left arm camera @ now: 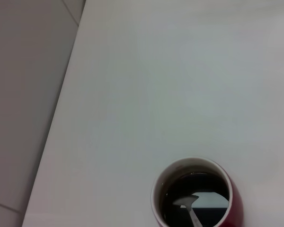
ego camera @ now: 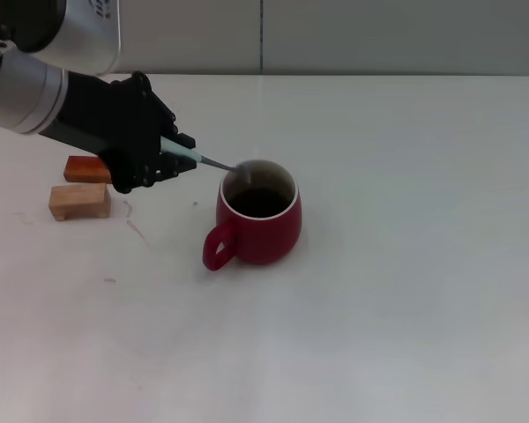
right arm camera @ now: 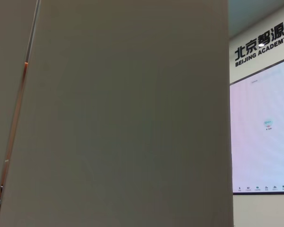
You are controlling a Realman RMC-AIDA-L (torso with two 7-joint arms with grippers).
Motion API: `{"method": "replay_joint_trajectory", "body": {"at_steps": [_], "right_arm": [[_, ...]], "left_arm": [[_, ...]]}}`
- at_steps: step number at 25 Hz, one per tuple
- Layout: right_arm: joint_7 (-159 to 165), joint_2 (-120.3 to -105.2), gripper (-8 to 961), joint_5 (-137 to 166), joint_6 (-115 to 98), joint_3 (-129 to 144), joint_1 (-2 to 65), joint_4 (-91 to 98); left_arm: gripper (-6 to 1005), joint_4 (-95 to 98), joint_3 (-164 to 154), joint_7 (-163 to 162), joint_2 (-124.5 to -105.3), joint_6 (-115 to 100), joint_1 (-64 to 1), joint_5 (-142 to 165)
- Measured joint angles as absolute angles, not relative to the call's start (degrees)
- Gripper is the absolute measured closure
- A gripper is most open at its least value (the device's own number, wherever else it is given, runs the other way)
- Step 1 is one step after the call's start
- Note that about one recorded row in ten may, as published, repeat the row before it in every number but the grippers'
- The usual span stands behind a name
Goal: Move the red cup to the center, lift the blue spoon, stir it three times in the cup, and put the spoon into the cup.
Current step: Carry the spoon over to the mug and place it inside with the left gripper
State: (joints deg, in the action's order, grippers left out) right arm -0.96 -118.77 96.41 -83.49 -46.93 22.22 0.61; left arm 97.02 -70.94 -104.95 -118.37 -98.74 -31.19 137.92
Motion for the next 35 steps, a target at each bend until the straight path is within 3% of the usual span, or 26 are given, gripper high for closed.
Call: {"method": "replay_joint_trajectory", "body": {"at_steps": [35], "right_arm": [[-0.97, -118.91, 326, 96.41, -84.03, -46.51, 21.31, -0.09]], "left_arm": [[841, 89.57, -84.80, -105.77, -118.66, -87.24, -32.70, 144.83]]}}
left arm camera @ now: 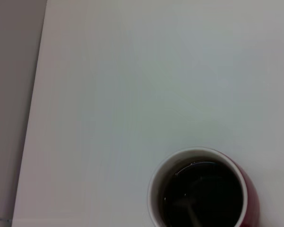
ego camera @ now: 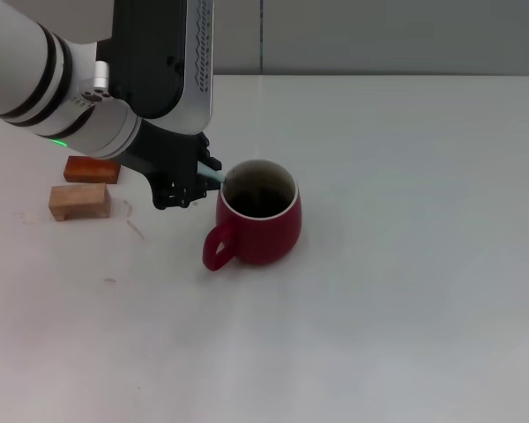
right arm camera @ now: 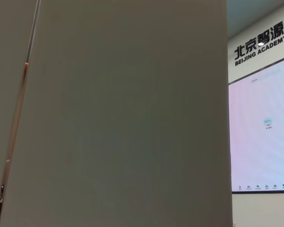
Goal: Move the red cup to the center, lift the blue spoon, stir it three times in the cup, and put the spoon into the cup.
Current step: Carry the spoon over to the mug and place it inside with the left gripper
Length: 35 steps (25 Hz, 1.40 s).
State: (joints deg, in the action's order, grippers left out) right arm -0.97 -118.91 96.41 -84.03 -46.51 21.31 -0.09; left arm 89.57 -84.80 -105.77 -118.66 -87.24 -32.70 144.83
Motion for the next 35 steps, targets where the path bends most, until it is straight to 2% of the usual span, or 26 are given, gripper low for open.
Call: {"method": "replay_joint_trajectory", "body": {"at_steps": [35], "right_arm": [[-0.97, -118.85, 326, 96.85, -84.04, -46.32, 20.83, -0.19]], "left_arm": [[841, 91.89, -85.02, -107.46, -118.65, -90.74, -32.10, 138.90]]}}
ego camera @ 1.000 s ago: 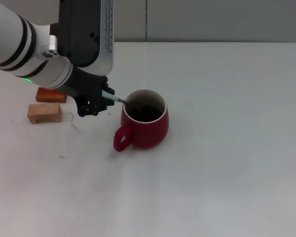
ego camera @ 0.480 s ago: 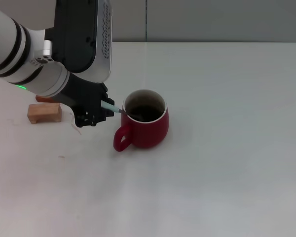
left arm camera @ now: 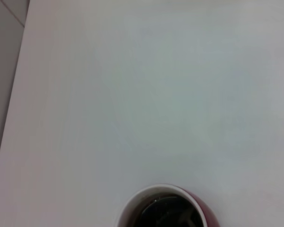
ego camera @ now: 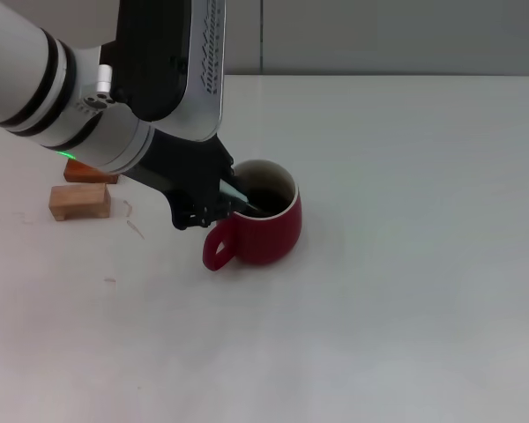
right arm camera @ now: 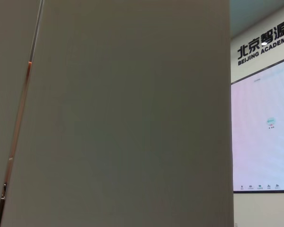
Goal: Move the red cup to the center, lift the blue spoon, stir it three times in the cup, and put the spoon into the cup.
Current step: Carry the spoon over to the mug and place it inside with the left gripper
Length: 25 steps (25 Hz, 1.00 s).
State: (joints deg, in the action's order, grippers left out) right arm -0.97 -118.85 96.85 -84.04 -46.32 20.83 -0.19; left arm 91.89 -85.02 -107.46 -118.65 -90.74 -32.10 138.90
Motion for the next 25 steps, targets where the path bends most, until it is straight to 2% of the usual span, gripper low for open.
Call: {"method": "replay_joint_trajectory", "body": {"at_steps": [11, 25], "right_arm": [[-0.97, -118.91, 326, 96.86, -84.87, -46.31, 19.91, -1.05], [-0.97, -118.84, 326, 96.94, -85.42, -46.23, 19.96, -1.05]], "left_arm": [[844, 87.70, -88.60, -107.50, -118.70, -83.34, -32.00, 138.98], [852, 91.75, -87.27, -109.43, -118.34, -84.01, -30.52, 141.53]]}}
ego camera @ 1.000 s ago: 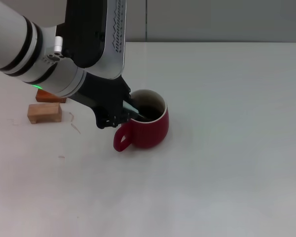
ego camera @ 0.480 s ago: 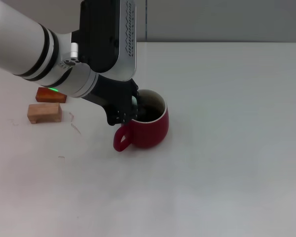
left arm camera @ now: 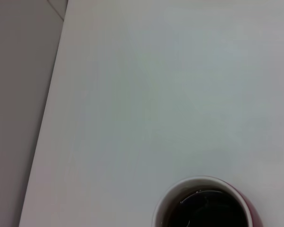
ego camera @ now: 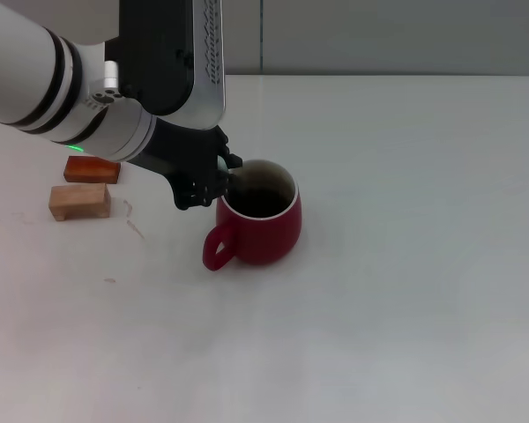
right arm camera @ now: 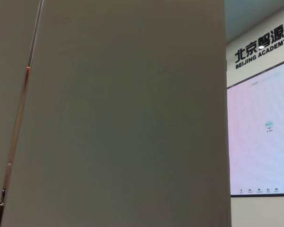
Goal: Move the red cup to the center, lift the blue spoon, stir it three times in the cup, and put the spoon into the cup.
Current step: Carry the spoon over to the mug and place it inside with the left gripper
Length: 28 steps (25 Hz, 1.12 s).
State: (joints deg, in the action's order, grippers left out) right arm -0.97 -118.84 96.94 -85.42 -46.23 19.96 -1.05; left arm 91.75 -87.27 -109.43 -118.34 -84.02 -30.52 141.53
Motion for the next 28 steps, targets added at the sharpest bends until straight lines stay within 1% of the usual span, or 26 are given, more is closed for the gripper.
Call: {"method": "replay_joint_trajectory", "body": {"at_steps": [14, 28], "right_arm": [[-0.97, -118.65, 327, 96.94, -85.42, -46.23, 20.08, -0.88], [-0.97, -118.65, 327, 96.94, -85.27, -46.23, 20.07, -0.79]], "left_arm": [[854, 93.89, -87.82, -110.76, -118.51, -88.46, -29.98, 140.50], [854, 90.64, -89.02, -110.30, -118.67, -83.93, -30.88, 135.64]]}}
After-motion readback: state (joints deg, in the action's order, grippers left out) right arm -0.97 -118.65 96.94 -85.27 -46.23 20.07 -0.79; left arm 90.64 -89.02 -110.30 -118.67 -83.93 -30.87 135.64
